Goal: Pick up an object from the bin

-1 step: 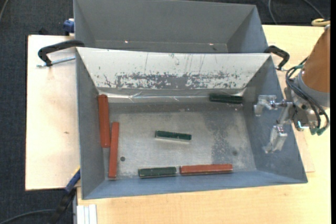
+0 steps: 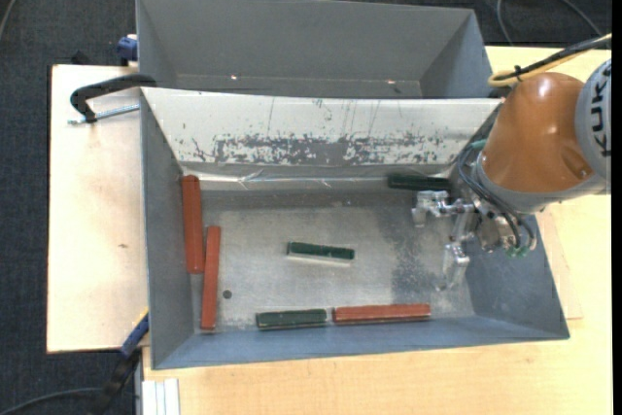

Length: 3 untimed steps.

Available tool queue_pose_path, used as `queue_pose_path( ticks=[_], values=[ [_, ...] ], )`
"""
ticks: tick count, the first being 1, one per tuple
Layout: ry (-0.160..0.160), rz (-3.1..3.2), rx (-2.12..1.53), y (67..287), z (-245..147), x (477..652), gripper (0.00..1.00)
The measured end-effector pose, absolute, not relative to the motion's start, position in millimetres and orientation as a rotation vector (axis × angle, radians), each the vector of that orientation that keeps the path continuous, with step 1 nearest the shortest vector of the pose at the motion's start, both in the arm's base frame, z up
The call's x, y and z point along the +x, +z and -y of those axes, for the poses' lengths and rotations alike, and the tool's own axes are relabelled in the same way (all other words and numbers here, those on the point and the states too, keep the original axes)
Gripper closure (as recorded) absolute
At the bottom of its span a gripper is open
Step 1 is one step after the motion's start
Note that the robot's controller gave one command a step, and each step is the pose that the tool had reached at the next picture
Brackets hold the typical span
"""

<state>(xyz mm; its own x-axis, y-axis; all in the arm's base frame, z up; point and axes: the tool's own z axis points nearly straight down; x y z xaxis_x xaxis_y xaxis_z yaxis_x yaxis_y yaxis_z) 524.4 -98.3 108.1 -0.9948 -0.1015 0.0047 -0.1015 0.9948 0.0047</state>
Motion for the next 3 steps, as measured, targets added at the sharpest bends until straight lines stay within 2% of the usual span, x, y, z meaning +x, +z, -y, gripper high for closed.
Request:
queue_pose_path(
  ticks=[1, 2, 3],
  values=[
    [-0.003, 3.140, 0.241, 137, 16, 548.6, 0.00],
    [-0.005, 3.053, 0.750, 70, -55, 572.7, 0.00],
    [-0.002, 3.027, 0.877, 121, -72, 555.9, 0.00]
  ],
)
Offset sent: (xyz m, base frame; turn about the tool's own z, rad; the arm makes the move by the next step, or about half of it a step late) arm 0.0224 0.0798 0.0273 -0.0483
